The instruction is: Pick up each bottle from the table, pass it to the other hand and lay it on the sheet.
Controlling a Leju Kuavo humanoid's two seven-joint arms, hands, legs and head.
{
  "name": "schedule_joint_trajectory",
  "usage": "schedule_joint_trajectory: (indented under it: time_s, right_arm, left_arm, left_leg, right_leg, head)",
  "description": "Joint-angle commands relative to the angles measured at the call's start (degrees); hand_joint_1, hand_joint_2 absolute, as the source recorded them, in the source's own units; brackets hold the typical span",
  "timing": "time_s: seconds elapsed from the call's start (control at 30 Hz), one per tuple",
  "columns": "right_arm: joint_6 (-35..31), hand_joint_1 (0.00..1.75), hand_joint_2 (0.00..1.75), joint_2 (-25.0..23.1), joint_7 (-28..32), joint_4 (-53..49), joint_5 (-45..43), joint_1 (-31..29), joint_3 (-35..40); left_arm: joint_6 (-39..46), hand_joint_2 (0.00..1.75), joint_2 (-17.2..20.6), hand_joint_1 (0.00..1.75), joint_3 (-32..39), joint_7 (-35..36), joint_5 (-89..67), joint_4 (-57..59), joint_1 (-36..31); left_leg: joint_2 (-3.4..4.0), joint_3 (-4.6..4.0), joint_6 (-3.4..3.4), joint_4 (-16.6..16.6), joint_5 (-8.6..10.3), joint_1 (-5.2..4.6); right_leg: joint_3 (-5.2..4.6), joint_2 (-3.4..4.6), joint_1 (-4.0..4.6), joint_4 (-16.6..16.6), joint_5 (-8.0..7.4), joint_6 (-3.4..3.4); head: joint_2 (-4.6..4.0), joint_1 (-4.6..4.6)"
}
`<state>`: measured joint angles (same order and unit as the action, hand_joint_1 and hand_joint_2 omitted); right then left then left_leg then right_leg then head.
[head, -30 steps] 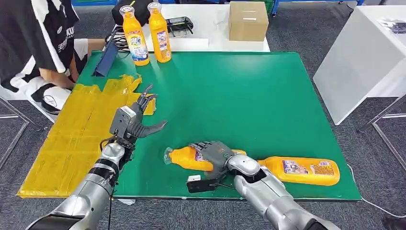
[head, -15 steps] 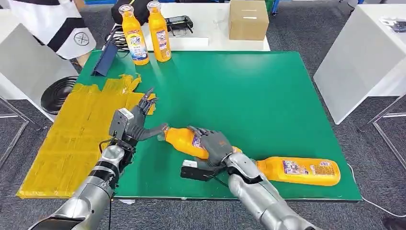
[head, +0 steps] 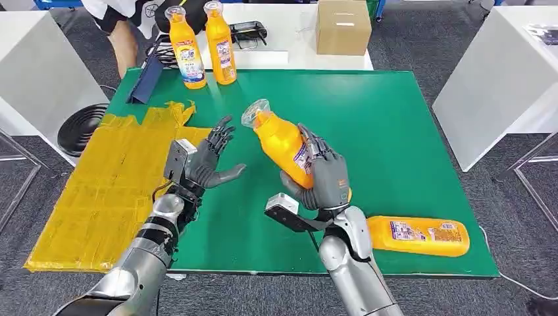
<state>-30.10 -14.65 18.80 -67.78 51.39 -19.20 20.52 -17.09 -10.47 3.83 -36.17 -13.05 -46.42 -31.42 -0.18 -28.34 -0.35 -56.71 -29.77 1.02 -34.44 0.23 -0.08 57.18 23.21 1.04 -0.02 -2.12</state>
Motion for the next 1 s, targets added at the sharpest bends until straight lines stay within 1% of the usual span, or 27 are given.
schedule_joint_trajectory:
  time_s: [0.03,0.1,0.17,0.27,0.4,0.5,0.57,0.7,0.8,0.83,0.87,0.9,0.93,1.0]
  right_arm:
    - [-1.0,1.75,1.75,-0.4,0.4,-1.1,0.6,0.0,-4.8]
    - [-3.1,1.75,1.75,-0.6,0.8,-0.8,1.5,-0.1,-5.5]
    - [-2.8,1.75,1.75,-0.6,0.8,-0.6,1.5,-0.1,-5.8]
    - [-1.8,1.75,1.75,-0.7,0.9,0.3,1.6,-0.4,-6.2]
    - [-0.4,1.75,1.75,-0.6,1.2,3.4,1.8,-1.4,-6.0]
    - [-0.2,1.75,1.75,-0.7,1.2,4.0,1.7,-1.6,-5.9]
    - [1.8,1.75,1.75,-0.9,1.4,6.6,0.6,-2.7,-6.2]
    - [0.8,1.75,1.75,-1.9,4.7,10.2,0.4,-4.1,-4.9]
    - [0.3,1.75,1.75,-2.3,4.7,10.4,1.2,-4.2,-4.0]
    - [0.4,1.75,1.75,-2.2,4.5,10.5,1.6,-4.3,-3.5]
    - [0.5,1.75,1.75,-2.2,4.7,10.5,2.0,-4.4,-2.8]
    - [0.2,1.75,1.75,-2.3,4.7,10.4,2.3,-4.4,-2.4]
    - [0.1,1.75,1.75,-2.4,4.6,10.4,2.7,-4.5,-1.8]
    - [-0.5,1.75,1.75,-2.6,4.4,10.3,3.6,-4.6,-0.9]
  left_arm:
    - [-2.7,1.75,-1.6,0.00,0.4,0.5,1.5,0.2,-1.1]
    - [-5.5,1.75,-2.4,0.00,-0.6,1.3,3.6,-0.4,-1.1]
    - [-5.6,1.75,-2.9,0.00,-1.3,1.5,4.0,-1.1,-0.9]
    - [-8.6,1.75,-3.2,0.00,-3.1,2.2,8.4,-3.3,-0.2]
    - [-9.6,1.75,-3.5,0.00,-5.7,3.3,10.7,-7.3,1.0]
    - [-9.9,1.75,-3.4,0.00,-6.0,3.4,11.0,-7.3,0.9]
    - [-9.8,1.75,-3.3,0.00,-7.5,3.7,11.4,-7.0,0.6]
    - [-9.3,1.75,-3.6,0.00,-10.2,4.0,12.5,-3.6,-0.9]
    - [-9.2,1.75,-4.1,0.00,-11.0,3.9,12.3,-2.9,-1.0]
    - [-9.1,1.75,-3.9,0.00,-11.4,3.7,12.3,-2.6,-1.2]
    - [-9.2,1.75,-4.0,0.00,-11.9,3.6,12.3,-2.3,-1.3]
    - [-9.1,1.75,-4.2,0.00,-12.2,3.7,12.2,-2.1,-1.3]
    - [-8.9,1.75,-4.4,0.00,-12.8,3.8,11.9,-1.6,-1.4]
    - [-8.7,1.75,-4.8,0.00,-13.9,3.8,11.6,-1.0,-1.5]
  left_leg:
    - [0.00,0.13,0.08,0.1,-0.01,-0.01]
    - [-0.06,0.09,0.07,0.1,-0.01,0.00]
    - [-0.07,0.02,0.05,0.0,0.00,0.01]
    - [-0.06,0.01,0.05,0.0,0.00,-0.01]
    - [0.01,0.02,0.04,0.0,-0.01,0.01]
    - [-0.02,0.14,0.07,0.1,-0.02,0.02]
    - [0.02,0.08,0.06,0.1,-0.01,-0.01]
    - [-0.02,0.03,0.04,0.0,0.01,0.00]
    - [0.02,0.11,0.06,0.1,0.00,0.01]
    - [0.06,0.34,0.12,0.3,0.03,0.03]
    - [0.05,0.37,0.13,0.3,0.03,0.04]
    - [0.01,0.08,0.05,0.1,-0.01,0.00]
    - [0.00,0.16,0.08,0.1,-0.01,0.01]
    - [-0.01,0.03,0.05,0.1,-0.01,-0.01]
  right_leg:
    - [0.13,-0.04,0.00,-0.1,0.01,0.03]
    - [0.11,-0.10,0.01,-0.1,0.02,0.03]
    - [0.04,-0.09,0.02,0.0,0.01,0.02]
    - [0.02,-0.06,0.00,0.0,0.01,0.02]
    - [0.02,-0.01,0.01,0.0,0.00,0.01]
    - [0.15,-0.04,0.03,-0.1,0.00,0.02]
    - [0.10,0.01,0.01,-0.1,-0.01,0.02]
    - [0.03,-0.04,0.01,0.0,-0.01,0.01]
    - [0.10,0.00,0.02,-0.1,-0.02,0.01]
    - [0.32,0.02,0.06,-0.3,-0.09,0.03]
    - [0.37,0.00,0.06,-0.3,-0.08,0.04]
    - [0.07,-0.01,0.01,-0.1,0.00,0.01]
    - [0.14,-0.02,0.02,-0.1,0.00,0.02]
    - [0.03,-0.02,0.00,0.0,0.01,0.02]
  head:
    - [0.00,0.00]
    - [0.00,0.00]
    - [0.00,0.00]
    - [0.00,0.02]
    - [0.00,0.00]
    - [0.00,0.02]
    - [0.00,0.02]
    - [0.00,0.00]
    - [0.00,0.02]
    - [0.00,-0.02]
    - [0.00,0.00]
    - [0.00,0.00]
    - [0.00,0.00]
    - [0.00,0.00]
